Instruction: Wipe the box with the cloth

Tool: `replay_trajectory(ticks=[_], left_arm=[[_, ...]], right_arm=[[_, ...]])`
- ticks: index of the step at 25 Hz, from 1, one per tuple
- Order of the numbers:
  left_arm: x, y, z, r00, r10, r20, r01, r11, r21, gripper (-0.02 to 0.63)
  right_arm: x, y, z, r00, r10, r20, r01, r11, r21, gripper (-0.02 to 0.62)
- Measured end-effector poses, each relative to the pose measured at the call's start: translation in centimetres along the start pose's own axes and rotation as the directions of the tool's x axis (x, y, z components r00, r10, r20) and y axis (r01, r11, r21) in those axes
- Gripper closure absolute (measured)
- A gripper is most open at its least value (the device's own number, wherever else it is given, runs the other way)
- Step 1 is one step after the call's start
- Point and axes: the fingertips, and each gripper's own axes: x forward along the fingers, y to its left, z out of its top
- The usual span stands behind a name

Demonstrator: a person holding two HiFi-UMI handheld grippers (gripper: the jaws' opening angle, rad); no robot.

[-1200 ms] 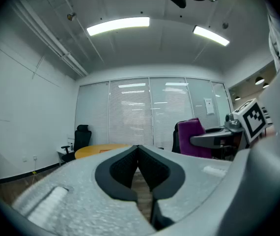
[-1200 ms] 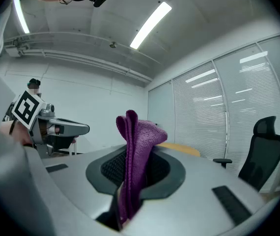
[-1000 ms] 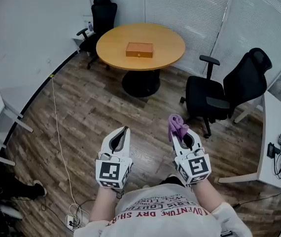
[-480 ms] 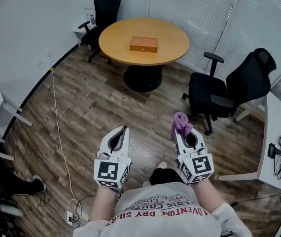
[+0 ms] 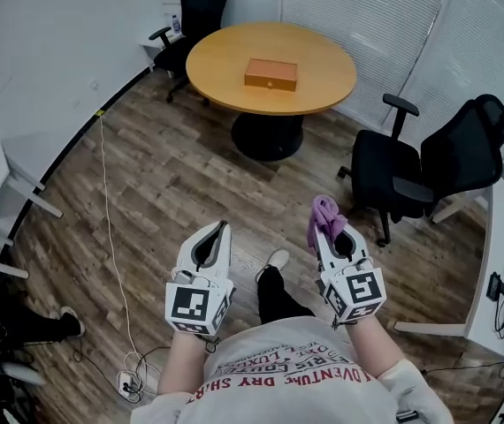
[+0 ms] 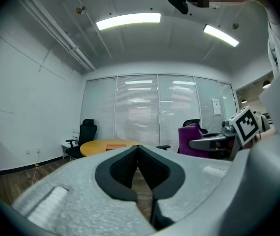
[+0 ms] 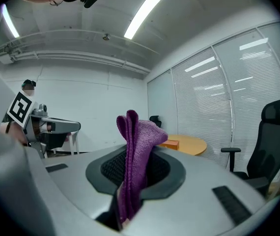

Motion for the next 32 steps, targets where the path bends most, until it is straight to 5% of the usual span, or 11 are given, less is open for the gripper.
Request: replay_trajectory(ticks=[32], left_arm=[[39.5, 21.4, 1.5, 0.997, 0.003, -0.075, -0.007, 0.999, -0.043, 0.597]], right_arm=[[41.5, -18.3, 1.9, 0.989, 0.063, -0.13, -0.061, 0.998, 0.024, 0.522]])
